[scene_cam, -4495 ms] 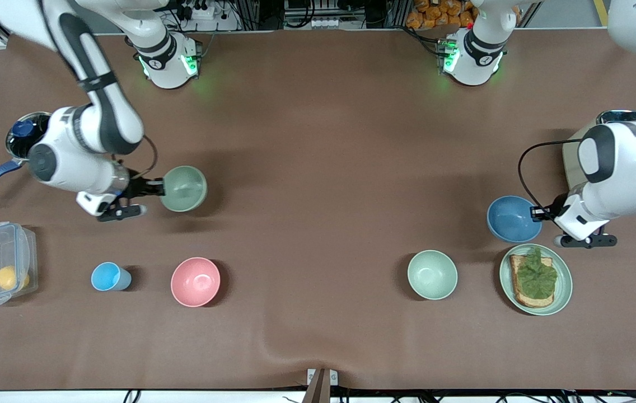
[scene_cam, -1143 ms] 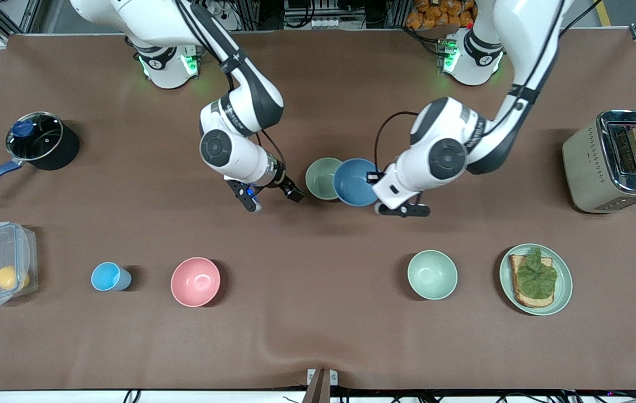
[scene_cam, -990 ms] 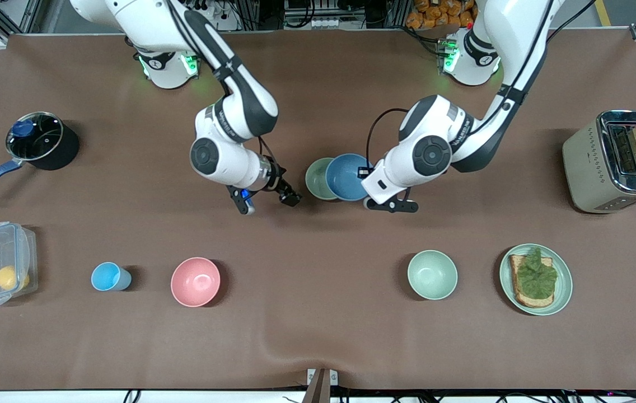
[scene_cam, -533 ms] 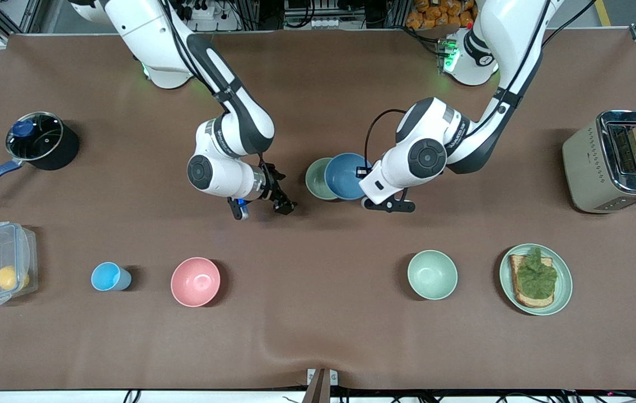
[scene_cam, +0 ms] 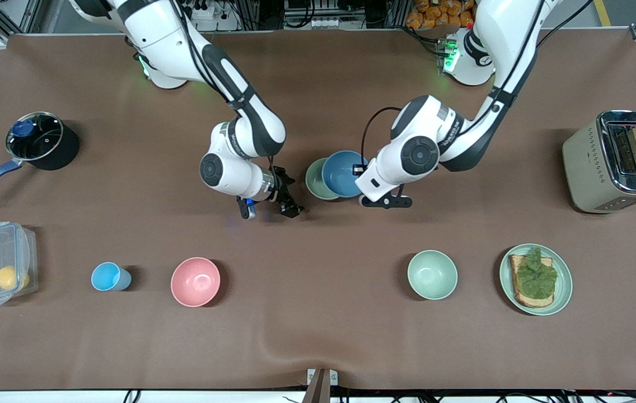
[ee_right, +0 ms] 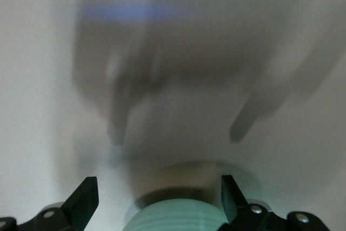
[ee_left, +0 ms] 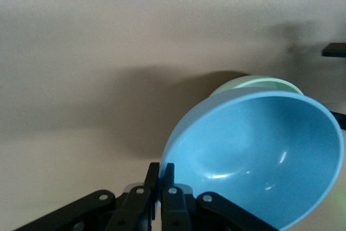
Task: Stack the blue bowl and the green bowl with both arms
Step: 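Lower the blue bowl into the green bowl with the left gripper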
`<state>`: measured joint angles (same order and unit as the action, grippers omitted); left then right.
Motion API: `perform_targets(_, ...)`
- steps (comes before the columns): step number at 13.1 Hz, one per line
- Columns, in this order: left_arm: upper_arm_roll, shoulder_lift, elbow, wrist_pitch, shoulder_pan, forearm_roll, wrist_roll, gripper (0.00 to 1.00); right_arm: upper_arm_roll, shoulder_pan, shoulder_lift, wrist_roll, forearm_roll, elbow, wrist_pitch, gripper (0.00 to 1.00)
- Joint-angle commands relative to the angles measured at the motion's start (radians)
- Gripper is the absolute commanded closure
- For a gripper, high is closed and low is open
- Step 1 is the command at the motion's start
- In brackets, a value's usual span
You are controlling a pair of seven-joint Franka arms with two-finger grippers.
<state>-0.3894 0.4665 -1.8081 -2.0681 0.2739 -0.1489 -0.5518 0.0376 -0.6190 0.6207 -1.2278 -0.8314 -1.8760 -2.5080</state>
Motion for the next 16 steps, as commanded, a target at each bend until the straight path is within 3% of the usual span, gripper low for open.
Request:
perform_targets(1, 0.006, -0.025, -0.019, 0.009, 0.018, -0.024, -0.028, 1.00, 0.004, -0.011, 0.004, -0.004, -0.082, 0.008, -0.012, 0.00)
perform_targets(3, 0.006, -0.025, -0.030, 0.013, 0.022, -0.024, -0.056, 1.00, 0.004, -0.021, 0.007, -0.002, -0.115, 0.009, -0.043, 0.00)
perform_targets(16, 0.007, 0.026, -0.020, -0.044, 0.074, -0.023, -0.116, 1.00, 0.004, -0.025, 0.014, 0.008, -0.115, 0.009, -0.051, 0.00)
